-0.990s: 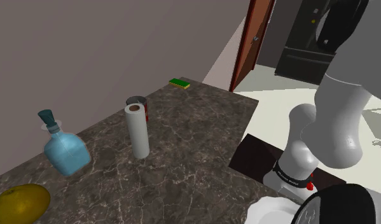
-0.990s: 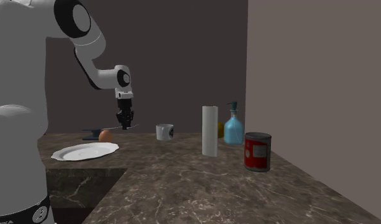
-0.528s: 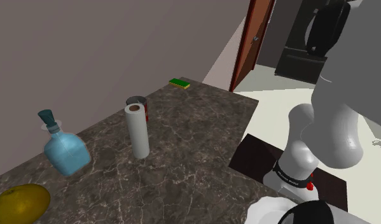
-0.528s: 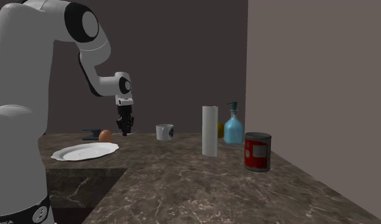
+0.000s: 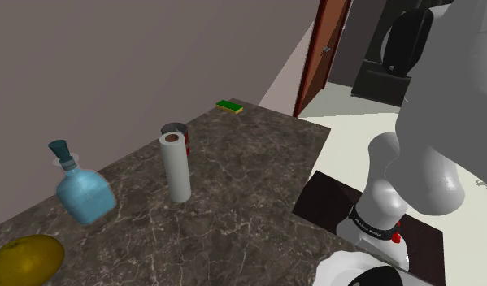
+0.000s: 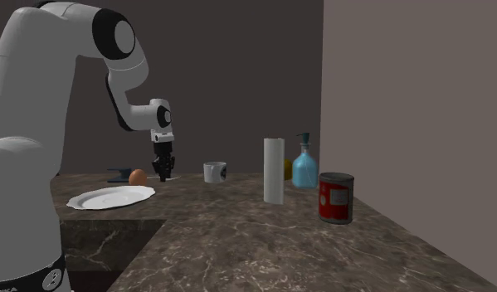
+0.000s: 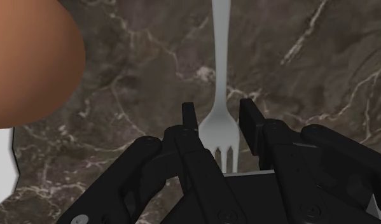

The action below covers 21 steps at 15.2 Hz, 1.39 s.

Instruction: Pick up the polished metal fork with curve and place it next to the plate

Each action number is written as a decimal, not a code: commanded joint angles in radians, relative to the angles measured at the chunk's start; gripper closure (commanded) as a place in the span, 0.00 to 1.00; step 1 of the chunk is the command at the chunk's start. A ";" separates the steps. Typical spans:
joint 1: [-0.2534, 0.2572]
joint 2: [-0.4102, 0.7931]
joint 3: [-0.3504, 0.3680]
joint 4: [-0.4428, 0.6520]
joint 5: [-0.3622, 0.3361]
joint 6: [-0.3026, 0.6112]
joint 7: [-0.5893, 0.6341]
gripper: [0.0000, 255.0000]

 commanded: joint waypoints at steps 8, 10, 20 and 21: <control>0.000 0.000 0.000 0.000 0.000 0.000 0.000 0.00; -0.013 -0.029 0.014 0.010 0.033 -0.025 -0.023 0.00; -0.042 -0.105 0.043 0.048 0.120 -0.102 -0.082 0.00; -0.042 -0.105 0.043 0.048 0.120 -0.102 -0.082 0.00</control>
